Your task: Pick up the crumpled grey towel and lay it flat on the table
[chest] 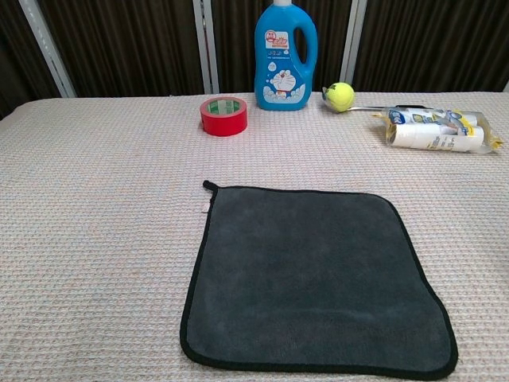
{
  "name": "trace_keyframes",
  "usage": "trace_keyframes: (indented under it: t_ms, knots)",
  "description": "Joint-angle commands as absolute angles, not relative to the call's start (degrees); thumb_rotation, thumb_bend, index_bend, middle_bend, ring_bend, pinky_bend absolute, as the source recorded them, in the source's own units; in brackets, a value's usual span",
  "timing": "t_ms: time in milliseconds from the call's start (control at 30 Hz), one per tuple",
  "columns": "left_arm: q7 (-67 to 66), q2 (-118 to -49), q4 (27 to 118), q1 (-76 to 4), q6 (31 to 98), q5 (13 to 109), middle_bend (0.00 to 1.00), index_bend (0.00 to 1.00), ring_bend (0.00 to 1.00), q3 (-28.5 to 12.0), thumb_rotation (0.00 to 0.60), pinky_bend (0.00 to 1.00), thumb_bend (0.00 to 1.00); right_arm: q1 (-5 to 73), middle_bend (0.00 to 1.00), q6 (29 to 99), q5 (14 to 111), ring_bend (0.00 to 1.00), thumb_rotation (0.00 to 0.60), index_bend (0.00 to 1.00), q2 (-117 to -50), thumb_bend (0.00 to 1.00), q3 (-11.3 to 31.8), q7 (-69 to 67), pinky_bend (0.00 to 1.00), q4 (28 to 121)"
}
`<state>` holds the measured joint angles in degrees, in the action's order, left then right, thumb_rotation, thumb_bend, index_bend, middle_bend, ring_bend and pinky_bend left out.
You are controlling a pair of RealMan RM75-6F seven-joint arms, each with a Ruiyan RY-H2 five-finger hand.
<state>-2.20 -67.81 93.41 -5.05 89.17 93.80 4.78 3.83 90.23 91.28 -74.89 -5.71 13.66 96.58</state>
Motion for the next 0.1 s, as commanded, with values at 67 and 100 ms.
trace_keyframes:
  t_ms: [67,100]
  knots:
    - [-1.65,-68.25,92.68,-4.79,88.88,93.5,0.0,0.0,0.0,4.68,0.6,0.03,0.03,3.19,0.0,91.28,91.72,0.0,0.6,0.0,-74.98,0.52,-5.0,13.54,0.0,96.58]
    - [-1.7,-68.32,92.56,-4.76,88.82,93.47,0.0,0.0,0.0,4.66,0.6,0.03,0.03,3.08,0.0,91.45,91.69,0.0,0.6,0.0,-75.03,0.52,-4.81,13.49,0.0,96.5]
